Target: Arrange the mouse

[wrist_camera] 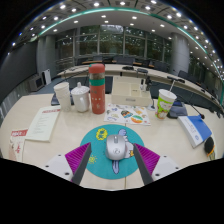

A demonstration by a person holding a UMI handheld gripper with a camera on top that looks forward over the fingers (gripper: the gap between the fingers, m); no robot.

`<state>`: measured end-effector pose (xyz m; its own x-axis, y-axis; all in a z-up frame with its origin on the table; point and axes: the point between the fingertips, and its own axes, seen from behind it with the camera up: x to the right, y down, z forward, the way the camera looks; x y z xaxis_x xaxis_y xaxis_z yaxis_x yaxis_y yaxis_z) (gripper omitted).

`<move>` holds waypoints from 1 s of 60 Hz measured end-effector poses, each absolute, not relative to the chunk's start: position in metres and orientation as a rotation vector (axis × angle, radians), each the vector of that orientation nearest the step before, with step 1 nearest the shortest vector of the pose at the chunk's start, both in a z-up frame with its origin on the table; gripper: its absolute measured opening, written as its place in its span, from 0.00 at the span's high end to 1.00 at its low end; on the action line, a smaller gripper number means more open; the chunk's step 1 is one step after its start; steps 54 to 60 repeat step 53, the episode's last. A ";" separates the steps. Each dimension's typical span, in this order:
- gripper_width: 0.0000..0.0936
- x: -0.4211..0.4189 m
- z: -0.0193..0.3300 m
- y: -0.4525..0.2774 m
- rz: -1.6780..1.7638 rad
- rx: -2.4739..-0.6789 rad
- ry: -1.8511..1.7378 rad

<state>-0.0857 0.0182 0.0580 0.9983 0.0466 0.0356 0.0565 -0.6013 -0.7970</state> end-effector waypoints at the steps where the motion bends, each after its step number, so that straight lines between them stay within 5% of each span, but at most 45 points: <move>1: 0.09 -0.087 0.064 0.012 -0.016 -2.213 -0.069; 26: 0.09 -0.122 0.186 -0.196 -0.120 -2.122 0.013; 60: 0.08 -0.152 0.227 -0.284 -0.174 -2.092 -0.007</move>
